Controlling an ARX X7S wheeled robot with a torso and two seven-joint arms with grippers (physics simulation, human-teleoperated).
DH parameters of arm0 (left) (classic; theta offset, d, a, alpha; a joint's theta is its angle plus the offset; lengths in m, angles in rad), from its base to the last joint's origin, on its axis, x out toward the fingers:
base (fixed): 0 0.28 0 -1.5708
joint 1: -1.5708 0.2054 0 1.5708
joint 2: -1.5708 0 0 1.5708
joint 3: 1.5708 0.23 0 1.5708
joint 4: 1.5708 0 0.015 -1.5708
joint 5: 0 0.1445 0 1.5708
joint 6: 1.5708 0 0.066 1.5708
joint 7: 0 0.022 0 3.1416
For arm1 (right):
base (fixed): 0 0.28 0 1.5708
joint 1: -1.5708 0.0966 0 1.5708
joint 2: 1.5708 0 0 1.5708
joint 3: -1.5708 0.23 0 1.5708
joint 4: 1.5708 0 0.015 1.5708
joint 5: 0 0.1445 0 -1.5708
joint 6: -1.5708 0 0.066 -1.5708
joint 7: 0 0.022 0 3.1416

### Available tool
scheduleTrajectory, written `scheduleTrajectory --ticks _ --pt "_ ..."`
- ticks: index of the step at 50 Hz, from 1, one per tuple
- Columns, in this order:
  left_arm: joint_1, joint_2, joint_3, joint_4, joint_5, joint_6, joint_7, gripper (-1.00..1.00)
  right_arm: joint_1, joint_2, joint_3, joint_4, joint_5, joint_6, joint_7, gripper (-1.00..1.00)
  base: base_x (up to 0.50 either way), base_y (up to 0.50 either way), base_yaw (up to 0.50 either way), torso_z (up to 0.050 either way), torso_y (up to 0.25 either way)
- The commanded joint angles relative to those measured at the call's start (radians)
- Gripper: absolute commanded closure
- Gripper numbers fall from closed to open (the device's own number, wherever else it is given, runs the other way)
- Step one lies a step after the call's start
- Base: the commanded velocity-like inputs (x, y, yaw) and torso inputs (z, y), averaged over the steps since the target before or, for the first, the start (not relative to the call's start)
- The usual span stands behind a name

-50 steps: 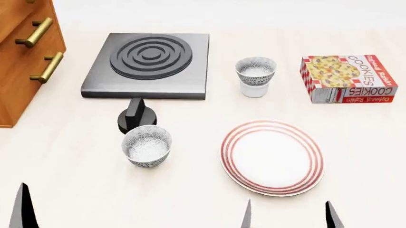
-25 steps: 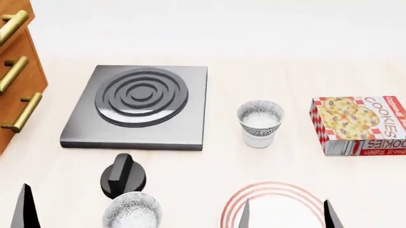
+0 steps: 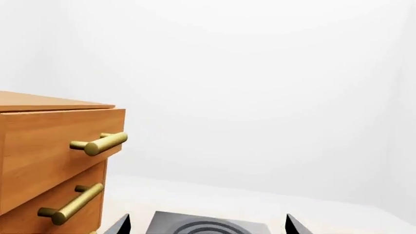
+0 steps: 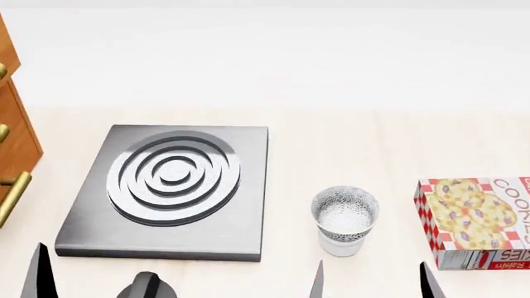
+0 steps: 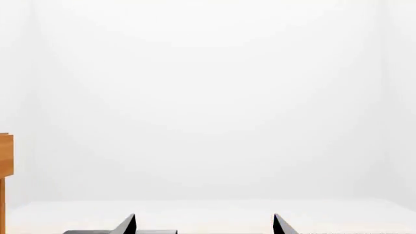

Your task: Pick the akita bowl on the ramekin and place it on the plate.

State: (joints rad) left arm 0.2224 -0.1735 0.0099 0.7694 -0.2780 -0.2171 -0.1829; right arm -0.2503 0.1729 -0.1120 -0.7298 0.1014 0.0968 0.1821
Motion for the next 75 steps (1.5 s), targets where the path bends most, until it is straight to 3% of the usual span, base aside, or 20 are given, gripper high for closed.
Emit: scheduleTrajectory --ticks 1,11,13,48,75 --pt "0.002 -0.011 0.004 0.003 -0.009 0.004 -0.009 -1.00 -0.023 0.003 0.004 0.025 0.026 -0.119 -0.006 -1.00 0.23 0.00 0.00 0.050 0.000" --pt "0.001 -0.019 0.016 -0.001 -0.006 0.007 -0.015 -1.00 -0.012 0.017 -0.004 0.031 0.023 -0.091 0.002 -1.00 0.00 0.00 0.00 0.050 0.000" --pt "0.011 -0.004 0.006 -0.031 -0.022 0.084 0.004 -1.00 -0.008 0.018 -0.004 0.040 0.024 -0.088 0.004 -1.00 0.00 0.00 0.00 0.050 0.000" --pt "-0.002 -0.030 0.017 -0.058 -0.020 0.075 -0.034 -1.00 0.013 0.046 -0.033 0.071 0.023 -0.058 0.026 -1.00 0.00 0.00 0.00 0.000 -0.211" --pt "-0.028 -0.043 0.024 -0.064 -0.058 0.014 -0.076 -1.00 0.023 0.058 -0.050 0.089 0.022 -0.062 0.043 -1.00 0.00 0.00 0.00 0.000 -0.037"
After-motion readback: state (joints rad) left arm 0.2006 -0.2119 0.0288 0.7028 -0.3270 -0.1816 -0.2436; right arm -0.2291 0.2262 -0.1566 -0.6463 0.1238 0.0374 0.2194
